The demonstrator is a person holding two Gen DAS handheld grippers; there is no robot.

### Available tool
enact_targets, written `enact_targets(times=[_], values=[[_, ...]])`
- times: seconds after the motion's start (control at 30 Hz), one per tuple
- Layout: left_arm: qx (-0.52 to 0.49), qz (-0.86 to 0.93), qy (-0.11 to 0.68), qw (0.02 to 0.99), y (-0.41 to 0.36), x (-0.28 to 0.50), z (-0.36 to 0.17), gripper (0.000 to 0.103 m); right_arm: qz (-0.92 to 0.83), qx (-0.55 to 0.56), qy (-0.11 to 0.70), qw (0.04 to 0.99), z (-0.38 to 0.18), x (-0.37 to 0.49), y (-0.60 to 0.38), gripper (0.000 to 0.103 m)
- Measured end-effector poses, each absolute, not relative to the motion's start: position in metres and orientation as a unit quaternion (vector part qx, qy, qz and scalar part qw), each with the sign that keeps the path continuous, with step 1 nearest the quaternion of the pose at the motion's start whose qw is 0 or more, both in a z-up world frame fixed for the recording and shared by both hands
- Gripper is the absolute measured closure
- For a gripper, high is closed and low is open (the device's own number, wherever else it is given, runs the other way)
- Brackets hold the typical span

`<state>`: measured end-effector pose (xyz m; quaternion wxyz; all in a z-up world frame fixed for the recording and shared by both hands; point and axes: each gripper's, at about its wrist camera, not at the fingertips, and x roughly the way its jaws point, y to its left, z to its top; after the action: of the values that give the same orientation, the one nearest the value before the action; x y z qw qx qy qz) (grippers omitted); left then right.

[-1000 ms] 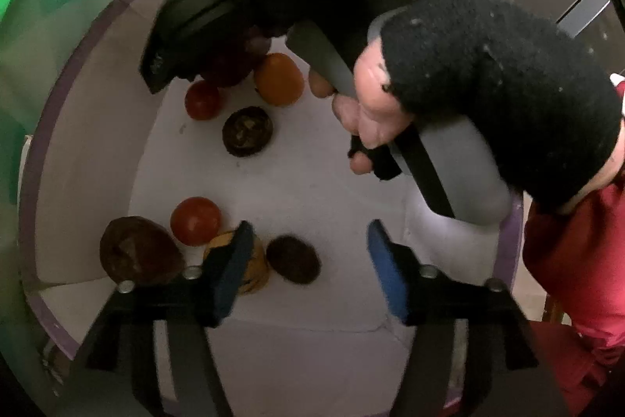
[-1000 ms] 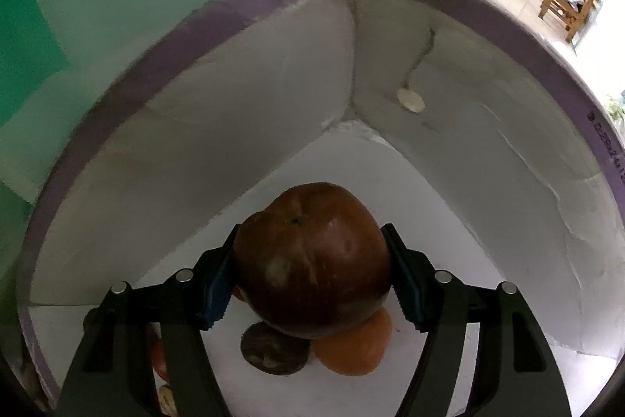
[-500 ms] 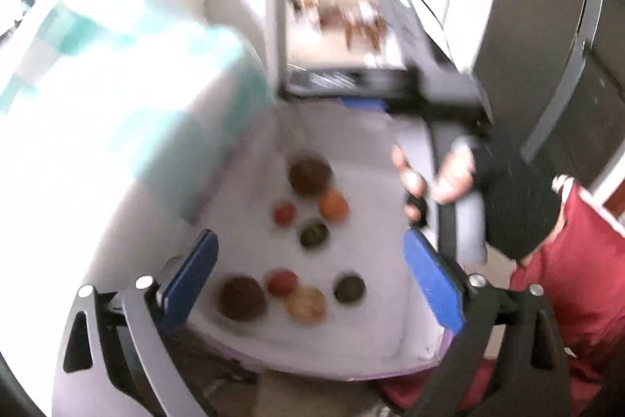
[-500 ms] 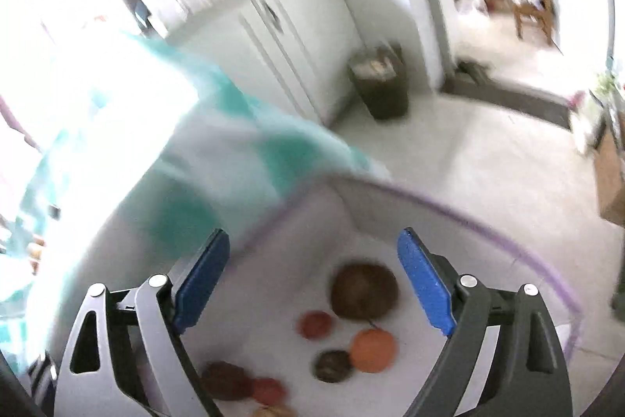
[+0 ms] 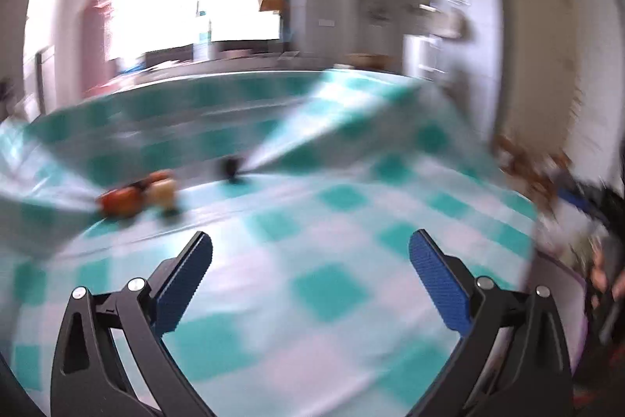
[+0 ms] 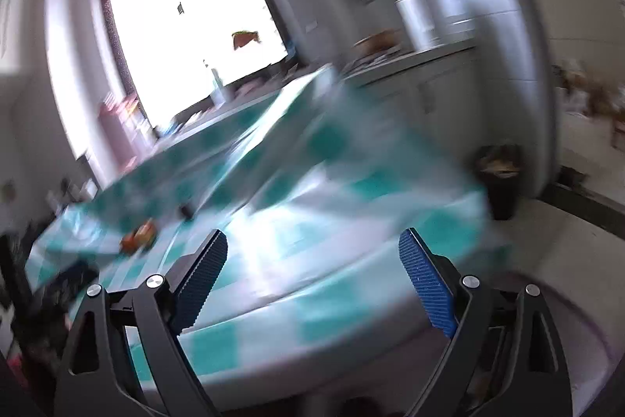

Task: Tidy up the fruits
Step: 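Move both open tools back over the remaining fruit, then grasp the last dark brown dried fruit with the right tool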

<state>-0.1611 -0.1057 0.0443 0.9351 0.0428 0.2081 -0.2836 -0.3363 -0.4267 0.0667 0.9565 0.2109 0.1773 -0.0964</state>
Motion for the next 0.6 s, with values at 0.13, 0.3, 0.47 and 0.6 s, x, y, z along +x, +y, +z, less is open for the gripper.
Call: enact_targets(times=[0.13, 0.3, 0.47, 0.6], values=[[-0.005, -0.195, 0.230, 0.953, -0.033, -0.112, 0.053, 0.002, -0.031, 0.171, 0.227, 0.958, 0.066, -0.289, -0.369, 0.016], [-0.081, -0.077, 0.259, 0.959, 0.053, -0.054, 0.052, 0.002, 0.027, 0.098, 0.264, 0.959, 0.071, -0.226, -0.295, 0.016], [-0.217, -0.023, 0.313, 0.924, 0.112, -0.037, 0.033, 0.002, 0.023, 0.060, 0.331, 0.941, 0.063, -0.137, -0.249, 0.015], [-0.249, -0.001, 0.301, 0.921, 0.132, -0.045, 0.035, 0.002, 0.005, 0.060, 0.364, 0.929, 0.060, -0.061, -0.235, 0.015]])
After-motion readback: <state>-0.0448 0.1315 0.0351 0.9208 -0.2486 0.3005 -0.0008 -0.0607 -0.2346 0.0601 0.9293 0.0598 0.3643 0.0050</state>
